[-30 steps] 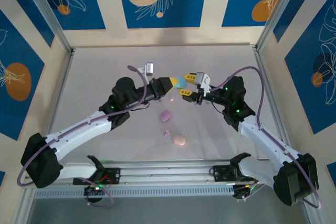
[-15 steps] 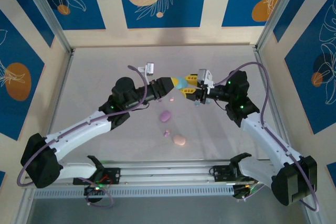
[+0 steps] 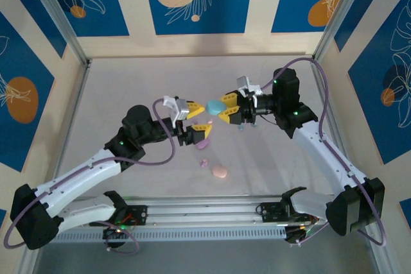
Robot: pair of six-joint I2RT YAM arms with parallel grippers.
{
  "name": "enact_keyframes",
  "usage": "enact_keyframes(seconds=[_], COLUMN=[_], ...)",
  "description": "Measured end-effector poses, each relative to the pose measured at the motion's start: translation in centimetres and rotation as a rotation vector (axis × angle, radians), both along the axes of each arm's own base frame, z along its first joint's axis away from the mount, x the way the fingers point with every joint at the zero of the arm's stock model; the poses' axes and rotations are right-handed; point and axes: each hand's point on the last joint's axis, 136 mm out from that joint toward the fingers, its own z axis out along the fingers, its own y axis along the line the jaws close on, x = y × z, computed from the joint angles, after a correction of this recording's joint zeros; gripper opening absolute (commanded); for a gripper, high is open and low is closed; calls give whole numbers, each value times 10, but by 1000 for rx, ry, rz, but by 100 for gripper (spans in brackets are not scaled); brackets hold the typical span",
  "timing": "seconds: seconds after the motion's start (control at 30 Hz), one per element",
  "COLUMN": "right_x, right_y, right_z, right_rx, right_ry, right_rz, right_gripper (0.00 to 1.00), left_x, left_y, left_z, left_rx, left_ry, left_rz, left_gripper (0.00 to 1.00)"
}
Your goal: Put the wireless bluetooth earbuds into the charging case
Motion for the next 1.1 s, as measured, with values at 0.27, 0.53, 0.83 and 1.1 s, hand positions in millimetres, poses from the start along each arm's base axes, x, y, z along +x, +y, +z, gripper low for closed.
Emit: enact_keyframes(seconds=[0.27, 0.53, 0.83, 1.1], right_x=[-8, -10, -11, -10], right_y=[3, 3, 4, 4], right_z=[-5, -9, -11, -11], right_rx=[-14, -22, -24, -26], right_ry=[6, -13, -32, -45], right_rz=[30, 38, 46, 41], right_gripper=[32, 32, 32, 32], left_x=[-1, -3, -1, 1], left_y=[-12, -12, -18, -18], left_z=[-11, 0, 0, 0], left_rx=[30, -10, -37, -49], left_ry=[-50, -57, -1, 25], left_rz=[-62, -72, -93, -91], left_gripper=[66, 58, 47, 47])
